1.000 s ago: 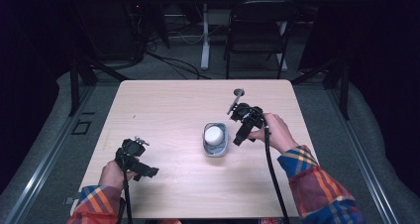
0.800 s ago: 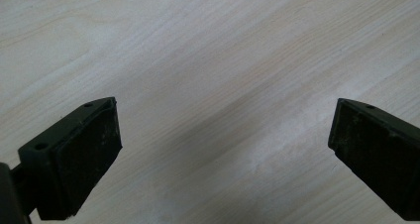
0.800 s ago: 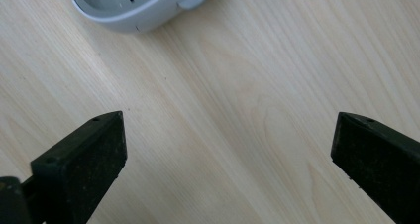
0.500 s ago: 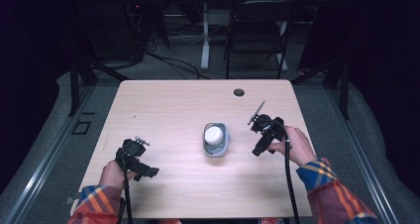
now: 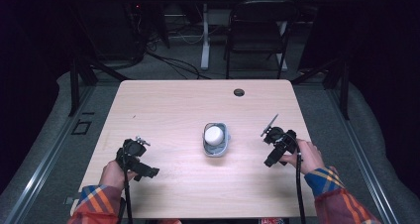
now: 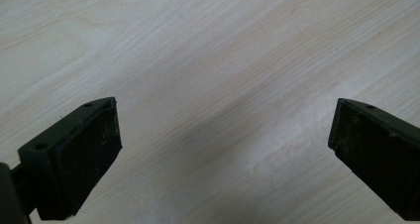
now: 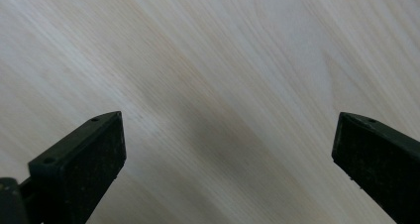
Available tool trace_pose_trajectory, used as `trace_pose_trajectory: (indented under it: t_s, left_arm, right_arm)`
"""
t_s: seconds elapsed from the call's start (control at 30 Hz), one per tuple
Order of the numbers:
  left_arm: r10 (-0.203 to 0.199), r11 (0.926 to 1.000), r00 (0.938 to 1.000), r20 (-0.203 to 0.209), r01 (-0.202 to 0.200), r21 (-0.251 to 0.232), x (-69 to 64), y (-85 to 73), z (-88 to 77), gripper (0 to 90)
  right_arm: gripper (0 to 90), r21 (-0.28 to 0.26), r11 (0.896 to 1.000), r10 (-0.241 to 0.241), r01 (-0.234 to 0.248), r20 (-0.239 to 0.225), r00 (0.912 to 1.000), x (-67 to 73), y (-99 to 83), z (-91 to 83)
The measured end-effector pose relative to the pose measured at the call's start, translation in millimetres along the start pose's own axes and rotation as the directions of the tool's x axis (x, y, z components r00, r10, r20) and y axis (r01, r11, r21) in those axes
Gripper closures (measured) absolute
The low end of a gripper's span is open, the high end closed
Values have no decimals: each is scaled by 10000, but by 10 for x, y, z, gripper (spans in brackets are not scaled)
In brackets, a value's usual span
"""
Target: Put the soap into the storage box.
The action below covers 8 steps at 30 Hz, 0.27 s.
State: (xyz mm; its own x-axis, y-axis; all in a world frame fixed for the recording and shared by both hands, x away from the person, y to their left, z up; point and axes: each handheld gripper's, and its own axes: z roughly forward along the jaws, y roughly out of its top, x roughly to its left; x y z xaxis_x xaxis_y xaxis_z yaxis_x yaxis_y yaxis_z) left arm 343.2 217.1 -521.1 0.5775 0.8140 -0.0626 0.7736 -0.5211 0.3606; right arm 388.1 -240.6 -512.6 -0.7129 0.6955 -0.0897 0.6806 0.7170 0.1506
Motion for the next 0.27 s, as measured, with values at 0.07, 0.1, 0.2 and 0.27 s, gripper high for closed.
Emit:
trace_pose_trajectory:
  t_s: [0.07, 0.1, 0.2, 0.27]
  left_arm:
    - [19, 10000, 10000, 10, -19, -7, -1, -2, -1, 0]
    - [50, 10000, 10000, 0, -50, -27, 3, -3, -4, 0]
    - [-3, 10000, 10000, 7, 3, -65, 0, -3, 0, 0]
    - [-34, 10000, 10000, 30, 35, -52, -3, -1, 2, 0]
  right_arm:
    - [0, 194, 9998, 63, -64, 68, 10000, -37, -22, 51]
    - [0, 143, 9996, 234, -234, -16, 9997, -75, -34, 72]
    - [0, 147, 9995, 286, -287, 91, 9996, -98, -38, 85]
    - [0, 182, 9994, 279, -281, 67, 9996, -104, -39, 97]
